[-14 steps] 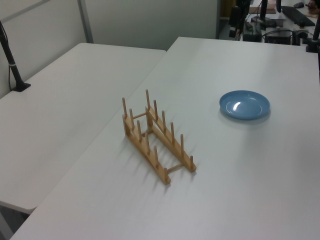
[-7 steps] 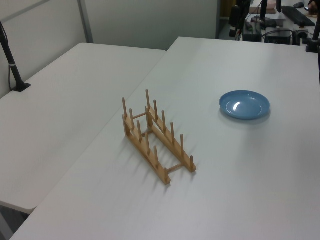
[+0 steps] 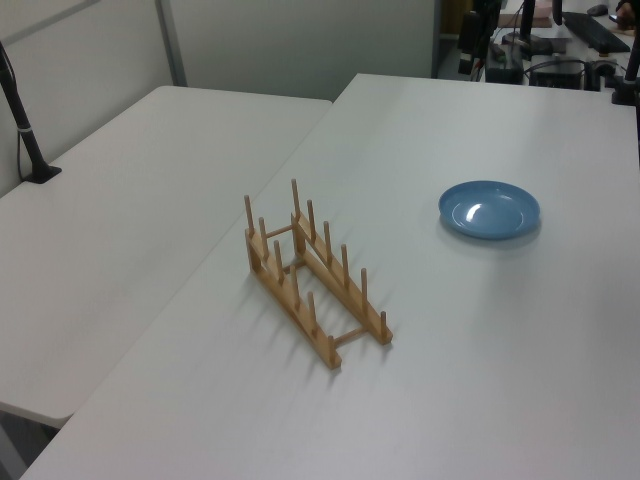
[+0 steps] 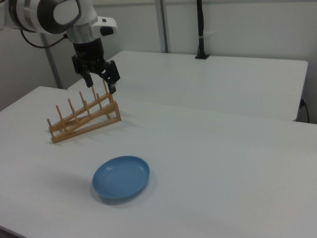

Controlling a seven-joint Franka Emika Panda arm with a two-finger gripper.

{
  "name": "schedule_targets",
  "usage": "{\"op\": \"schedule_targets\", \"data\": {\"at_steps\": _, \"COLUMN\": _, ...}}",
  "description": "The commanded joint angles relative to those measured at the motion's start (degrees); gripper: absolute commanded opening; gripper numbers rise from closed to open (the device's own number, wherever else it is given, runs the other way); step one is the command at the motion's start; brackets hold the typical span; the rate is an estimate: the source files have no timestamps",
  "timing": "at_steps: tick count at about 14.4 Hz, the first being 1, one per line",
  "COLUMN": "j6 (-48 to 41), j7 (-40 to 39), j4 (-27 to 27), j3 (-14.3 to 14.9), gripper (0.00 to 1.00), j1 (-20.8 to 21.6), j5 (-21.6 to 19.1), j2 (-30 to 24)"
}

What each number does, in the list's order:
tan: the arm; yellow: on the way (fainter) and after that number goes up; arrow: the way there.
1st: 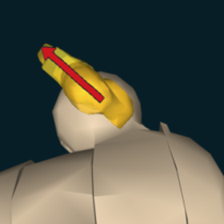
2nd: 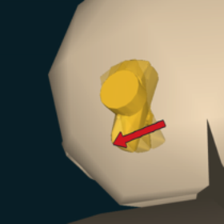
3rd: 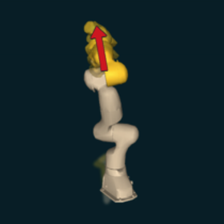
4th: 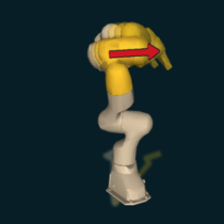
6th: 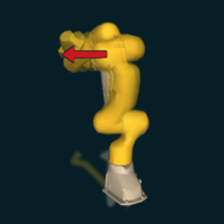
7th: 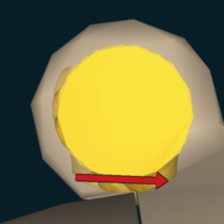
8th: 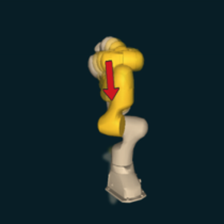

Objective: Place plate in plate rack
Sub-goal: 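Move the gripper over the rim of the light blue plate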

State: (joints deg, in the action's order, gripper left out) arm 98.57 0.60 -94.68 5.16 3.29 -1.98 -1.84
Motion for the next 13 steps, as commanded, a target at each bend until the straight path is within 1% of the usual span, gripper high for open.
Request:
{"op": "schedule_targets", "data": {"at_steps": 1, "j6": -0.7, "j7": -1.7, "j4": 0.3, "j3": 0.7, "gripper": 1.0, "j1": 0.4, "j5": 0.3, "j2": 0.0}}
{"op": "schedule_targets", "data": {"at_steps": 2, "j6": -0.9, "j7": -4.3, "j4": 0.1, "j3": 0.7, "gripper": 1.0, "j1": 0.4, "j5": 0.8, "j2": 0.0}}
{"op": "schedule_targets", "data": {"at_steps": 3, "j6": -1.4, "j7": -9.5, "j4": -0.4, "j3": 0.7, "gripper": 1.0, "j1": 0.2, "j5": 1.1, "j2": -0.1}}
{"op": "schedule_targets", "data": {"at_steps": 4, "j6": -2.1, "j7": -16.5, "j4": -1.2, "j3": 0.8, "gripper": 1.0, "j1": -0.3, "j5": 1.8, "j2": -0.4}}
{"op": "schedule_targets", "data": {"at_steps": 5, "j6": -4.2, "j7": -22.3, "j4": -1.4, "j3": 0.8, "gripper": 0.98, "j1": -1.3, "j5": 3.0, "j2": -0.4}}
{"op": "schedule_targets", "data": {"at_steps": 6, "j6": -5.4, "j7": -25.1, "j4": -1.6, "j3": 0.8, "gripper": 0.97, "j1": -2.1, "j5": 4.2, "j2": -0.4}}
{"op": "schedule_targets", "data": {"at_steps": 9, "j6": -3.7, "j7": -24.8, "j4": -4.8, "j3": 0.9, "gripper": 0.97, "j1": -4.1, "j5": 5.3, "j2": -0.3}}
{"op": "schedule_targets", "data": {"at_steps": 10, "j6": -2.3, "j7": -24.8, "j4": -6.6, "j3": 0.9, "gripper": 0.95, "j1": -4.5, "j5": 5.4, "j2": -0.2}}
{"op": "schedule_targets", "data": {"at_steps": 12, "j6": 3.9, "j7": -24.7, "j4": -11.6, "j3": 0.9, "gripper": 0.9, "j1": -5.3, "j5": 5.4, "j2": -0.1}}
{"op": "schedule_targets", "data": {"at_steps": 13, "j6": 7.3, "j7": -24.2, "j4": -14.6, "j3": 0.9, "gripper": 0.9, "j1": -5.3, "j5": 5.3, "j2": -0.1}}
